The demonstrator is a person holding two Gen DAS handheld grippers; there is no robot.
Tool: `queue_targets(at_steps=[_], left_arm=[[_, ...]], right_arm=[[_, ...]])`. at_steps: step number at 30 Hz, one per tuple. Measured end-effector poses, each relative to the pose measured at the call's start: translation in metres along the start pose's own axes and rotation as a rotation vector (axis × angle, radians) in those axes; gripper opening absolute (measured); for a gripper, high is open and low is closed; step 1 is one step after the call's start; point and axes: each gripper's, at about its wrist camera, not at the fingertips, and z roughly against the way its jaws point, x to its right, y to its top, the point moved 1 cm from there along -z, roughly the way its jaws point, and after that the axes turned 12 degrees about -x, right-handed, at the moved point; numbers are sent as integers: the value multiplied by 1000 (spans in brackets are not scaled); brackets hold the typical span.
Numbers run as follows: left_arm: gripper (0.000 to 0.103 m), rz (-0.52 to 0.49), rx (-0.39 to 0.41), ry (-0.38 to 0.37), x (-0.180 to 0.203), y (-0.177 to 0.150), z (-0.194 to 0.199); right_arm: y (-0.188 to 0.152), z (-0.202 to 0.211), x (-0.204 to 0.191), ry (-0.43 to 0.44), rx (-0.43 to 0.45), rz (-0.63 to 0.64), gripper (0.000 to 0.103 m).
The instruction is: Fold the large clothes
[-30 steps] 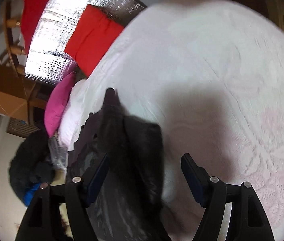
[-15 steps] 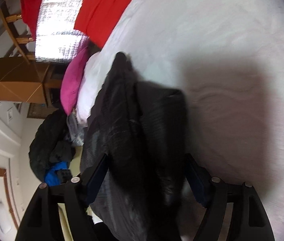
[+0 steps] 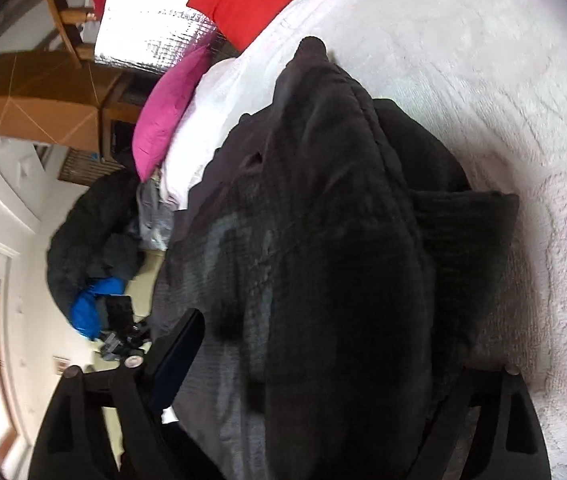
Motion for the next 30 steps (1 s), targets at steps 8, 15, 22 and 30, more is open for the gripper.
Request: queue_targets(at_steps=[8,15,22,30], left_arm=[[58,90,53,37,-8,-1,11],[40,87,103,62,3,-8,26],[34,75,128,37,8,-25,42],[33,90,126,34,6,-44,52]], right_arm=[[-10,6,-7,-105,67,-19,57],[-17,15,-21,-137,104,-12,48],[-26,30,-25,-101,145,-14,41],[-53,42,-34,-62,182,-3,40]])
